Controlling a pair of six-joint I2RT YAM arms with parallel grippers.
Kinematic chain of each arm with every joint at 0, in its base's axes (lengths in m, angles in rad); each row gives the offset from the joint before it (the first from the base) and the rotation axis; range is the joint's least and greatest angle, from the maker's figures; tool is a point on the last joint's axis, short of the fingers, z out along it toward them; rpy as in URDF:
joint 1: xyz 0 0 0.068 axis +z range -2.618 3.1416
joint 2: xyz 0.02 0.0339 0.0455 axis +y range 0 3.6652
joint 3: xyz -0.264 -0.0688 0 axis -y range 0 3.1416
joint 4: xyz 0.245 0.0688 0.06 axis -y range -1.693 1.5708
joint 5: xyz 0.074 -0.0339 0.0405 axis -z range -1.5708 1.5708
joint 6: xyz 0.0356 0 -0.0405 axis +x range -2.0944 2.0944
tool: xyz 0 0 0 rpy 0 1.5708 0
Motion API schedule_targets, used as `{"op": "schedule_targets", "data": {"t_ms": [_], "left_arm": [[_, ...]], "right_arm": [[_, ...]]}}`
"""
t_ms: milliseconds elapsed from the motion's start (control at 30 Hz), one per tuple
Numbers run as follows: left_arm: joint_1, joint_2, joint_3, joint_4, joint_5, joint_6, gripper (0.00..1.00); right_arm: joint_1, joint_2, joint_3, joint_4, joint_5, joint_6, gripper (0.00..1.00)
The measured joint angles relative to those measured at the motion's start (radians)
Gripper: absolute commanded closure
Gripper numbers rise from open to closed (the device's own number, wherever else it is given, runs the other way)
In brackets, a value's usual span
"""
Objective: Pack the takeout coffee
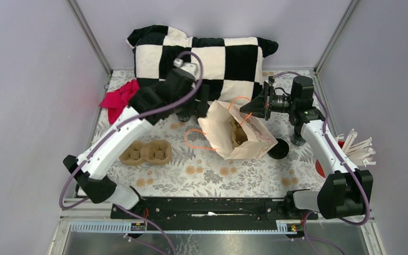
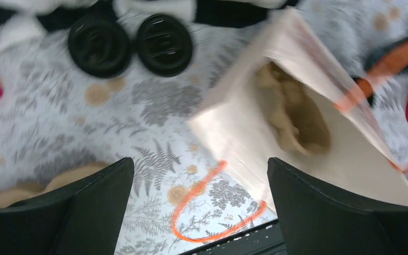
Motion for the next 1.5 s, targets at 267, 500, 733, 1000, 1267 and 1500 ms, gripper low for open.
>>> {"op": "schedule_targets", "data": {"t_ms": [267,500,733,1000,1267,1500], "left_arm": [[0.288,0.080,-0.124,-0.073,0.240,-0.173,0.07],[0.312,0.110,-0.243,0.000,0.465,-0.205,0.32],[0.311,0.124,-0.348,0.109,0.621,-0.216,1.00],[0.311,0.058,-0.368,0.164,0.623,-0.211,1.00],[0.253,-0.230,-0.431,0.198,0.505,-0.231,1.00],[0.225,-0.259,-0.466,0.208,0.464,-0.238,1.00]], "right_arm": [[0.000,0.005,0.006,-0.027,-0.013,-0.032,1.00],[0.000,0.007,0.056,-0.129,-0.010,-0.117,0.99],[0.000,0.007,0.068,-0.235,0.000,-0.204,0.94],[0.033,0.050,0.296,-0.664,0.144,-0.524,0.63],[0.191,0.047,0.476,-0.983,0.434,-0.721,0.40],[0.346,0.023,0.607,-1.044,0.647,-0.779,0.11]]}}
